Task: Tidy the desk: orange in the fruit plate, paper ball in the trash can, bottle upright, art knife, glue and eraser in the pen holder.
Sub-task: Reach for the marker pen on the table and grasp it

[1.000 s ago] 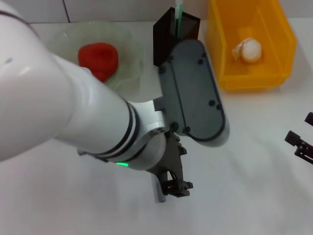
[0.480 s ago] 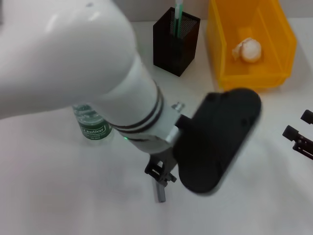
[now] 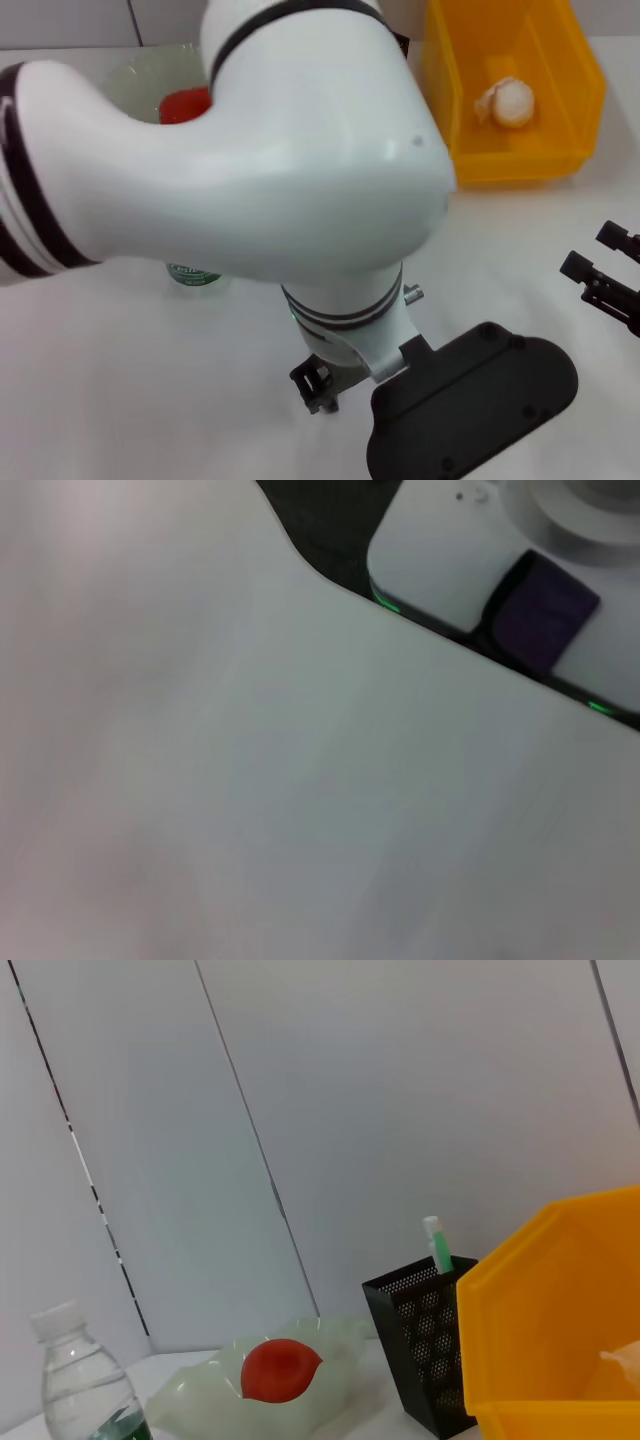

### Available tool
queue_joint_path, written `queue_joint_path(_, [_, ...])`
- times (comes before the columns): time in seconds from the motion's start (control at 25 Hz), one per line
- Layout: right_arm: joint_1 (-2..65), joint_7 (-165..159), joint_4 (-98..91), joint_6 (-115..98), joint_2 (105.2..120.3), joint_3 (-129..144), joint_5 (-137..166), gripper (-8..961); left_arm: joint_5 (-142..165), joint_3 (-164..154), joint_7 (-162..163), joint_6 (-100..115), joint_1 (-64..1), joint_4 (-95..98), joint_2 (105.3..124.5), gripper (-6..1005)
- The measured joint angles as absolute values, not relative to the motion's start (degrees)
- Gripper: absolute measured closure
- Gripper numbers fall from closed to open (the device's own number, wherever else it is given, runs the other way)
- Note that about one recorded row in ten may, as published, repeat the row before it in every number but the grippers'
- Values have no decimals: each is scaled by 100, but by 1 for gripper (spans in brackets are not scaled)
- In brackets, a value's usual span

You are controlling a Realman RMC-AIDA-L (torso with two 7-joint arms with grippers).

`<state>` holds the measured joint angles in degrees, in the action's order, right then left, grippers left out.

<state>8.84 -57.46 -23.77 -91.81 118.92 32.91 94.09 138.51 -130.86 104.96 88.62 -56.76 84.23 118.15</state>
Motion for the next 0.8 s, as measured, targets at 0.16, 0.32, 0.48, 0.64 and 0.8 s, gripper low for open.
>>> queue_joint_path(0.16, [838,-5763,-2374,-9211,11891,3287,9412,169,13853,-13160,10375,8778,-5870,8323,11823,349])
queue_joint_path(0.32, [828,-5765,-2336,-9209,11889,3286,9414,169,13838,-13165,10196,8707,-6006,8147,11816,349])
queue_joint_path(0.48, [826,-5765,-2294,-9201,11884,3286,9414,169,13811,-13255,10111,8564,-6146,7851,11832,348])
queue_joint_path(0.64, [826,-5782,-2294,-9201,11883,3287,9414,168,13819,-13405,10088,8515,-6198,7744,11842,350])
queue_joint_path(0.8, [819,-5839,-2275,-9211,11874,3287,9414,168,13802,-13481,10081,8544,-6239,7734,11841,350])
